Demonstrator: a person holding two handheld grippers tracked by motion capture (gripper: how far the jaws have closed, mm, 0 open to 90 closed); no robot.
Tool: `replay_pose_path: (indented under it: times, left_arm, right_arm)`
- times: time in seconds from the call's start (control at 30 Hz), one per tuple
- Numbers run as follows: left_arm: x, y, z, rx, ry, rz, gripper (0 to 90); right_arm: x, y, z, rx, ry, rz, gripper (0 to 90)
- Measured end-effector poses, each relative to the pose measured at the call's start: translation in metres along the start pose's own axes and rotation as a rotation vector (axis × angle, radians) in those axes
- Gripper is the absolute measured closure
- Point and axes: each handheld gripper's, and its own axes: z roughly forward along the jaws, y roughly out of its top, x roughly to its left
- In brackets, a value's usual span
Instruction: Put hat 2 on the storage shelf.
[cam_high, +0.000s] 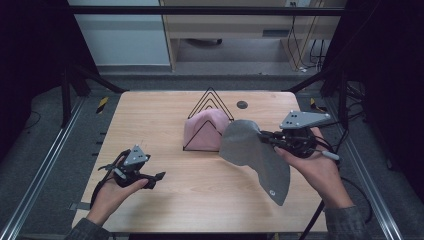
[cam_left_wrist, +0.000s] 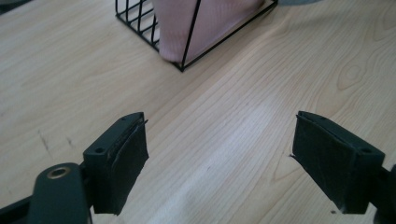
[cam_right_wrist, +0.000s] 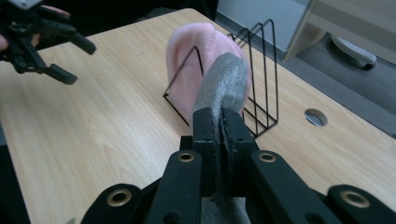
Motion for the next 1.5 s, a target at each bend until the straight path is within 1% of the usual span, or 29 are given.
replay_pose_path:
  times: [0.07, 0.1, 0.13, 0.2, 0.23, 0.27, 0.33, 0.4, 0.43, 0.47, 0.5, 0.53, 0.57, 0.67, 0.7, 0.8, 0.83, 0.97, 1.03, 1.07, 1.13, 1.2, 1.23, 1.3, 1.4, 1.5]
  left_arm:
    - [-0.001, 0.011, 0.0, -0.003, -0.006, 0.026, 17.2]
    - [-0.002, 0.018, -0.001, -0.006, -0.011, 0.037, 17.1]
    - [-0.002, 0.018, -0.001, -0.006, -0.011, 0.037, 17.1]
    - [-0.003, 0.027, -0.002, -0.012, -0.014, 0.057, 17.1]
    - [-0.005, 0.033, -0.004, -0.021, -0.032, 0.057, 17.0]
    - [-0.005, 0.036, -0.005, -0.025, -0.04, 0.058, 17.0]
    - [-0.007, 0.042, -0.006, -0.041, -0.053, 0.052, 17.0]
    - [-0.01, 0.049, -0.005, -0.06, -0.08, 0.035, 17.0]
    - [-0.013, 0.053, -0.005, -0.077, -0.093, 0.032, 17.1]
    - [-0.018, 0.058, -0.004, -0.086, -0.097, 0.042, 17.1]
    - [-0.018, 0.058, -0.004, -0.086, -0.097, 0.042, 17.1]
    - [-0.02, 0.06, -0.003, -0.086, -0.097, 0.053, 17.1]
    - [-0.021, 0.062, -0.002, -0.084, -0.098, 0.055, 17.1]
    - [-0.026, 0.064, -0.001, -0.088, -0.104, 0.066, 17.1]
    - [-0.027, 0.064, -0.001, -0.088, -0.104, 0.067, 17.1]
    - [-0.028, 0.065, -0.003, -0.089, -0.107, 0.075, 17.1]
    - [-0.029, 0.065, -0.003, -0.091, -0.103, 0.075, 17.1]
    - [-0.027, 0.064, -0.007, -0.102, -0.104, 0.067, 17.0]
    - [-0.025, 0.063, -0.01, -0.123, -0.133, 0.053, 17.0]
    - [-0.025, 0.063, -0.012, -0.135, -0.14, 0.053, 17.0]
    - [-0.025, 0.063, -0.013, -0.139, -0.145, 0.055, 17.0]
    - [-0.025, 0.062, -0.013, -0.151, -0.18, 0.029, 16.9]
    - [-0.027, 0.062, -0.013, -0.155, -0.189, 0.024, 17.0]
    - [-0.03, 0.063, -0.012, -0.146, -0.176, 0.046, 17.0]
    - [-0.034, 0.064, -0.008, -0.142, -0.19, 0.054, 17.0]
    - [-0.036, 0.065, -0.004, -0.143, -0.194, 0.05, 17.1]
  right_arm:
    - [0.003, 0.007, 0.001, -0.007, 0.012, -0.013, 86.0]
    - [0.006, 0.014, 0.002, -0.017, 0.023, -0.023, 86.0]
    - [0.006, 0.014, 0.002, -0.017, 0.023, -0.023, 86.0]
    - [0.009, 0.019, 0.004, -0.025, 0.036, -0.028, 86.0]
    - [0.011, 0.023, 0.004, -0.028, 0.042, -0.034, 86.0]
    - [0.014, 0.03, 0.006, -0.038, 0.055, -0.046, 86.0]
    - [0.015, 0.032, 0.007, -0.039, 0.06, -0.047, 86.0]
    - [0.018, 0.038, 0.01, -0.041, 0.065, -0.05, 86.0]
    - [0.02, 0.043, 0.014, -0.036, 0.066, -0.058, 86.0]
    - [0.021, 0.045, 0.016, -0.036, 0.069, -0.06, 86.0]
    - [0.021, 0.045, 0.016, -0.036, 0.069, -0.06, 86.0]
    - [0.024, 0.048, 0.021, -0.031, 0.076, -0.061, 86.0]
    - [0.024, 0.048, 0.021, -0.031, 0.076, -0.061, 86.0]
    - [0.028, 0.053, 0.028, -0.02, 0.082, -0.074, 86.0]
    - [0.03, 0.057, 0.03, -0.023, 0.089, -0.081, 86.0]
    - [0.033, 0.061, 0.032, -0.028, 0.095, -0.081, 86.0]
    - [0.035, 0.065, 0.034, -0.036, 0.097, -0.086, 86.0]
    - [0.039, 0.072, 0.038, -0.046, 0.1, -0.083, 86.0]
    - [0.042, 0.076, 0.04, -0.048, 0.102, -0.086, 86.0]
    - [0.044, 0.079, 0.041, -0.051, 0.104, -0.091, 85.9]
    - [0.045, 0.081, 0.042, -0.053, 0.104, -0.092, 85.9]
    - [0.048, 0.084, 0.044, -0.058, 0.109, -0.097, 85.9]
    - [0.049, 0.086, 0.046, -0.057, 0.106, -0.094, 86.0]
    - [0.05, 0.088, 0.048, -0.057, 0.104, -0.093, 85.9]
    - [0.055, 0.091, 0.054, -0.056, 0.095, -0.09, 85.9]
    - [0.056, 0.093, 0.056, -0.055, 0.096, -0.089, 85.9]
